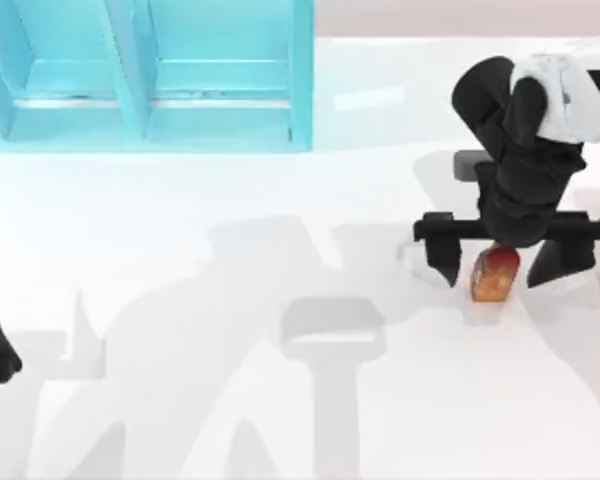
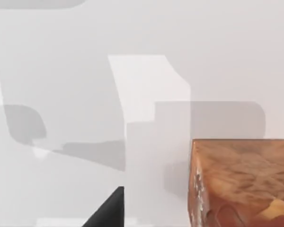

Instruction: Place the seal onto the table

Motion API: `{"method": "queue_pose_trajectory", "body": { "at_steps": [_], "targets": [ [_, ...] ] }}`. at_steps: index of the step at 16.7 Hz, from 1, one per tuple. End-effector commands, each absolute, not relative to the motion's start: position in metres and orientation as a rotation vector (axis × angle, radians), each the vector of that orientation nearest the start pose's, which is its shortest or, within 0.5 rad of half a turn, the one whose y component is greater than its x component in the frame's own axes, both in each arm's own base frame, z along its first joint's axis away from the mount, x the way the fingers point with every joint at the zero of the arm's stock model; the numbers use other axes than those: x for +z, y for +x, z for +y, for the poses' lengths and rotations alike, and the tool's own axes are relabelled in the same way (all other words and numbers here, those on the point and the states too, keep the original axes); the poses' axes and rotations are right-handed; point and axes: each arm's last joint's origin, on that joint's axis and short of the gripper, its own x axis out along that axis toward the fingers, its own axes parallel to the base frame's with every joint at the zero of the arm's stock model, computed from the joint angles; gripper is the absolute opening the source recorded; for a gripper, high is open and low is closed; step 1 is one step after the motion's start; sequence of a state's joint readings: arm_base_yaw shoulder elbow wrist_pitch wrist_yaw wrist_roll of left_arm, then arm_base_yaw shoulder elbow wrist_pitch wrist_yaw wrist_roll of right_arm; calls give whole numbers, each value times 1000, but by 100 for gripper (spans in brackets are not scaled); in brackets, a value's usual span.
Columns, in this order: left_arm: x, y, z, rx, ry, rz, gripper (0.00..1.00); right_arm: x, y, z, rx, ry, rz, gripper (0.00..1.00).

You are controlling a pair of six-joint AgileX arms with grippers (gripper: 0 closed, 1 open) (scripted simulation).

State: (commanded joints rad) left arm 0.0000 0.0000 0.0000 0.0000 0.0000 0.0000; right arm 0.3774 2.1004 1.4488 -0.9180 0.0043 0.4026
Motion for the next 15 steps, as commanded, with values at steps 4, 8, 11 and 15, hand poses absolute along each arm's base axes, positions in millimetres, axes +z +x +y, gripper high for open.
{"method": "queue_pose_trajectory", "body": {
  "at_steps": [4, 8, 11, 15],
  "targets": [
    [160, 106, -1, 0, 0, 0, 100, 128, 362, 147, -15, 12, 1569, 100],
    [160, 106, -1, 0, 0, 0, 100, 128, 362, 146, -16, 14, 1569, 100],
    [160, 106, -1, 0, 0, 0, 100, 141, 366, 149, -19, 10, 1578, 100],
    [160, 106, -1, 0, 0, 0, 100, 176, 372, 151, -30, 0, 1591, 100]
  ]
}}
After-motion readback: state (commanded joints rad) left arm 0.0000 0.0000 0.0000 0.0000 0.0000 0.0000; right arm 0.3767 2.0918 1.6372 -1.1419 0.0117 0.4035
